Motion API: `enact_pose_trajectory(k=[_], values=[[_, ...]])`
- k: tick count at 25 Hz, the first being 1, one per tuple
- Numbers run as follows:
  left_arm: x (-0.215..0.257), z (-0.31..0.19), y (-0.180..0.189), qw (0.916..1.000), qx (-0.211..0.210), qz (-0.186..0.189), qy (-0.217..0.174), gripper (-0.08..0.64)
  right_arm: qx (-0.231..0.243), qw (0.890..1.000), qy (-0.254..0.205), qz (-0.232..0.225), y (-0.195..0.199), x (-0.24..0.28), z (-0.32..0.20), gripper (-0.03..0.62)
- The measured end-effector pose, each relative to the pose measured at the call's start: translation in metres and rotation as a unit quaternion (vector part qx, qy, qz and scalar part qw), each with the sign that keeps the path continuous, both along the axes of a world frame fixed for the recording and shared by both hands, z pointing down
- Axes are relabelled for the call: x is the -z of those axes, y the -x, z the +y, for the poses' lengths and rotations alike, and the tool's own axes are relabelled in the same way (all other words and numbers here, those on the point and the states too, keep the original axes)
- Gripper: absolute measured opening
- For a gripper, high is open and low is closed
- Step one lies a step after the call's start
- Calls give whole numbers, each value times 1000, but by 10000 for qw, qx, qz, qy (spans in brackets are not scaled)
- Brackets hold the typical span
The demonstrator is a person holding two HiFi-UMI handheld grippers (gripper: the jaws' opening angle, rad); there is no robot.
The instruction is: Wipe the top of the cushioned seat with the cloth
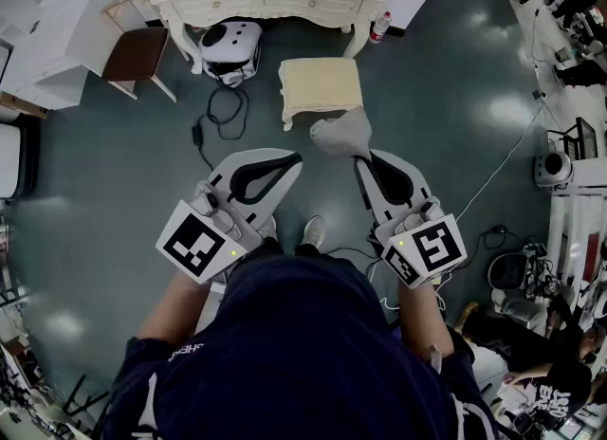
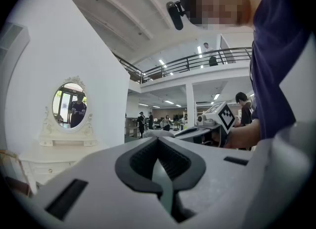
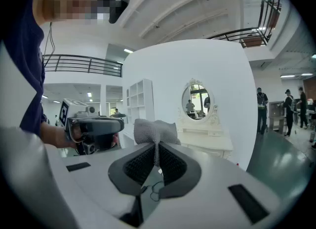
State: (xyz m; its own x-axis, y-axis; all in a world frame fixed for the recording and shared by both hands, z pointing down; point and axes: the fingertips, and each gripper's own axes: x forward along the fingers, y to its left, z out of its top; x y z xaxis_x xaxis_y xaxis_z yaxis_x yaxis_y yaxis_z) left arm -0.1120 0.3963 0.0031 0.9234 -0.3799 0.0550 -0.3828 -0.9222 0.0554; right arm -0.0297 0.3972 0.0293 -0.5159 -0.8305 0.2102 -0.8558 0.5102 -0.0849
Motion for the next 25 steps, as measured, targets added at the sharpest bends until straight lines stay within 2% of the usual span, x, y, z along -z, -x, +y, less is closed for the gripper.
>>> enact_pose_trajectory(k=[11, 25], values=[[-12, 5, -12, 9999, 20, -40, 150, 8, -15, 9999, -101, -37, -12, -1, 7, 37], [-24, 18, -64, 9993, 335, -173, 81, 8, 116, 9994, -265, -179, -78, -5, 19, 37]])
